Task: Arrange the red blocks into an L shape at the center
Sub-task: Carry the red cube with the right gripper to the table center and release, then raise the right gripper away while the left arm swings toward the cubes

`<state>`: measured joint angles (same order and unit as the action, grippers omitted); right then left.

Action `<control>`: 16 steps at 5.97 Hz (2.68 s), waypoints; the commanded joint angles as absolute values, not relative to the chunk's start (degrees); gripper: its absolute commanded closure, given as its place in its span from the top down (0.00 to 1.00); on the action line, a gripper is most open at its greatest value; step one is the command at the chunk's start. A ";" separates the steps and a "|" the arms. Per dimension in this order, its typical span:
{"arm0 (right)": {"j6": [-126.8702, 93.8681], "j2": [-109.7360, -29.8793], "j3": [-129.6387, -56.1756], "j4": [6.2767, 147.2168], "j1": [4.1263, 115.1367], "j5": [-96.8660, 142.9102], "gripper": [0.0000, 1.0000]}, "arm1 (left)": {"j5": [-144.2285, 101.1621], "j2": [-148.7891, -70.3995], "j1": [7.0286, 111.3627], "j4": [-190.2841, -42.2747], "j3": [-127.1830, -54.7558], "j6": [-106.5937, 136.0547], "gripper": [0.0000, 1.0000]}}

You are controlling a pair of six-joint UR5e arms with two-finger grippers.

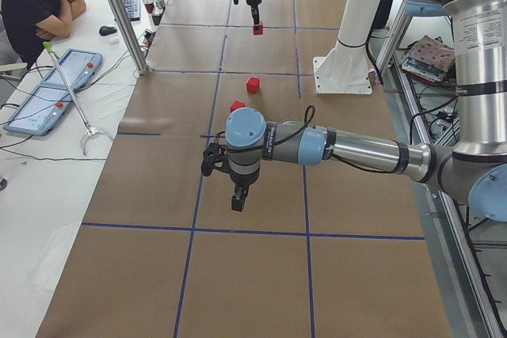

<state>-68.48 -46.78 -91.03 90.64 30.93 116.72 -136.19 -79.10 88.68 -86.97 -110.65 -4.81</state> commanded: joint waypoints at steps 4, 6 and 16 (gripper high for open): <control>-72.25 -44.39 -84.90 85.08 26.98 111.09 0.00 | -136.32 -78.93 88.68 -86.92 -110.65 -4.83 1.00; -72.07 -43.77 -83.94 85.08 26.46 111.01 0.00 | -136.41 -78.93 88.68 -86.92 -110.74 -4.83 1.00; -67.36 -57.24 -107.79 94.31 38.92 120.74 1.00 | -142.30 -84.96 74.94 -97.59 -117.77 24.49 1.00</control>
